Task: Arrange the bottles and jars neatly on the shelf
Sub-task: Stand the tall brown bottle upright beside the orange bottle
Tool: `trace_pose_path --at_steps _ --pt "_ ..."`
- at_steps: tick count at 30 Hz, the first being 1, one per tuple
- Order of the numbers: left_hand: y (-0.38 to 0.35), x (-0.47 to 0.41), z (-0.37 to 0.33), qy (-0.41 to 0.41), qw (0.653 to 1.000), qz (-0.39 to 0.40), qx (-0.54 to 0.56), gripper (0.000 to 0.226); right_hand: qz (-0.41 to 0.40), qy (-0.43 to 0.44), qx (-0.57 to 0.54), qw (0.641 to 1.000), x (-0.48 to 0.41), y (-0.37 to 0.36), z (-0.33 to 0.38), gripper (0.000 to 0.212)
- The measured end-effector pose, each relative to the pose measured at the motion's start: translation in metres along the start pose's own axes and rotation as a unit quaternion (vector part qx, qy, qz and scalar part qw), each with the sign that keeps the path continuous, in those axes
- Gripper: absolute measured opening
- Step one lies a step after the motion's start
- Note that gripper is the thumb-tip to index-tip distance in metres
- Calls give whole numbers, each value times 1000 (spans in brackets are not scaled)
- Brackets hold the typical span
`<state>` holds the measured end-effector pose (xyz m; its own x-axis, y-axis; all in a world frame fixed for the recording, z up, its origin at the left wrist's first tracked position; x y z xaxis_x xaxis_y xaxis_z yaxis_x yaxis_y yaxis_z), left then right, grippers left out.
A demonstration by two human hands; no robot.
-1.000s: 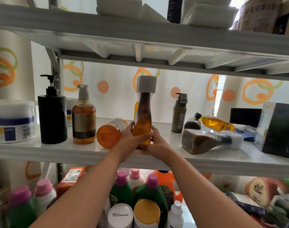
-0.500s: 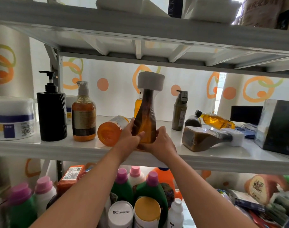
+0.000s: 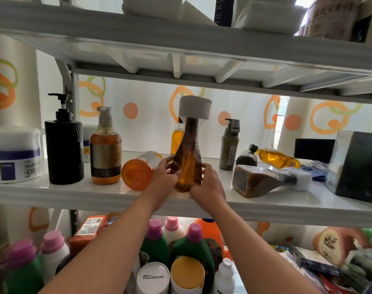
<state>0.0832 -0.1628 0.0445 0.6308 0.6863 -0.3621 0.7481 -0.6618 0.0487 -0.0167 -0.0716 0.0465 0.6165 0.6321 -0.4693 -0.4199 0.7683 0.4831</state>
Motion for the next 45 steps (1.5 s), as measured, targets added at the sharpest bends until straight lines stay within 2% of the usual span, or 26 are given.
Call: trace_pose_path --at_steps 4,6,10,12,14,16,20,25,30,35,38,41,45 --pt "2 -1 4 19 999 -21 -16 30 19 -11 -14 1000 0 -1 3 83" --pt "3 0 0 7 999 -38 -31 27 28 -20 -15 999 -2 -1 1 78" --pt "2 4 -2 4 996 -60 -71 23 28 -34 -65 997 -4 5 -8 53" --pt "1 4 -4 13 993 -44 -108 18 47 -71 -129 988 -3 3 -14 55" --pt "0 3 -7 21 991 -13 -131 16 63 -76 -167 981 -2 0 -12 61" --pt "-4 2 -9 15 987 20 -161 16 71 -48 -139 987 -2 -4 -3 81" --pt "4 3 -4 26 992 0 -128 17 43 -62 -72 995 -6 0 -4 108" --pt "9 1 4 42 997 -68 -22 30 44 -96 -166 980 -5 4 -19 93" --pt "4 -1 3 45 996 -48 -57 40 31 -71 -194 978 -6 9 -16 64" --pt "-1 2 1 13 998 -37 -51 37 54 -69 -158 984 -5 3 -14 42" --pt "3 1 2 -1 996 -69 -47 30 64 -82 -154 983 -4 2 -16 39" --pt "7 3 3 -4 990 -107 -94 38 76 -77 -164 981 -2 1 -15 41" --pt "4 3 -1 1 982 -121 -148 29 91 -51 -177 979 1 -1 -9 50"
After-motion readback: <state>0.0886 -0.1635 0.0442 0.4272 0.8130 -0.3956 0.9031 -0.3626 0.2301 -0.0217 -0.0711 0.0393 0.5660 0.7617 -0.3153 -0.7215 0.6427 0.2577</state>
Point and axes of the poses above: each hand's wrist, its own x-axis away from the middle knuckle, its own y-axis out of the back of the hand, z = x × y, the point moved 10 cm from there along -x, towards the middle knuckle, and after that the axes turned 1 degree about -x, right-handed, at the moved point
